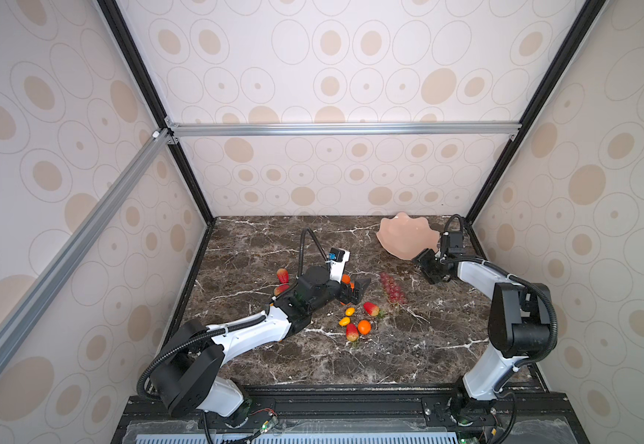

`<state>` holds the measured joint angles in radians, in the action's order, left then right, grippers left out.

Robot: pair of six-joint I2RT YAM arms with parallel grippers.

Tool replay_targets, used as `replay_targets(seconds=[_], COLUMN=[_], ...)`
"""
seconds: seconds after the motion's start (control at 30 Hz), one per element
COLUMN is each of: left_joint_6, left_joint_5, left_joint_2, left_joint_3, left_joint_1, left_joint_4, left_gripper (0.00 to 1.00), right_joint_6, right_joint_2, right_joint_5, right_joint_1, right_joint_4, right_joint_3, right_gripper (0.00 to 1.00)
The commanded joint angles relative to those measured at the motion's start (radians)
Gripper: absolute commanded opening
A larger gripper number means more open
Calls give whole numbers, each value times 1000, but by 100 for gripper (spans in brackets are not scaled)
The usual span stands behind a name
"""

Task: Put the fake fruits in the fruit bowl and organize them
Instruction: 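Grasp the pink bowl rim with the right gripper while the left moves over fruits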

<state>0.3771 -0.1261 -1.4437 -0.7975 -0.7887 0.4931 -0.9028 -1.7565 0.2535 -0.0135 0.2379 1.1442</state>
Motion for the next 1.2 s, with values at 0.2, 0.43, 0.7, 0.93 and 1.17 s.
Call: replay_targets(seconds=[0.2, 0.43, 0.7, 0.93, 1.17], left_joint_6=[-4, -6, 4, 20, 20], left_joint_5=[22, 36, 31, 68, 96], left_joint_2=[38, 49, 56, 85, 122], left_joint_3=[2, 24, 26, 58, 87], left_joint_1=[-18, -19, -20, -20, -18], left_joint_4=[44, 50, 46, 56, 54], left_gripper=[98, 98, 98, 98, 98], right_joint_6=[-57, -71, -90, -97, -111], right_joint_2=[-95, -136, -167, -175, -156], right_joint_5=[-7, -21, -9, -7, -10], right_joint_1=[-6, -6, -6, -6, -6], right_joint_4=[7, 36, 41, 37, 24], right_joint_3=[122, 146, 172, 179, 173], right_gripper=[57, 51, 43, 32, 23])
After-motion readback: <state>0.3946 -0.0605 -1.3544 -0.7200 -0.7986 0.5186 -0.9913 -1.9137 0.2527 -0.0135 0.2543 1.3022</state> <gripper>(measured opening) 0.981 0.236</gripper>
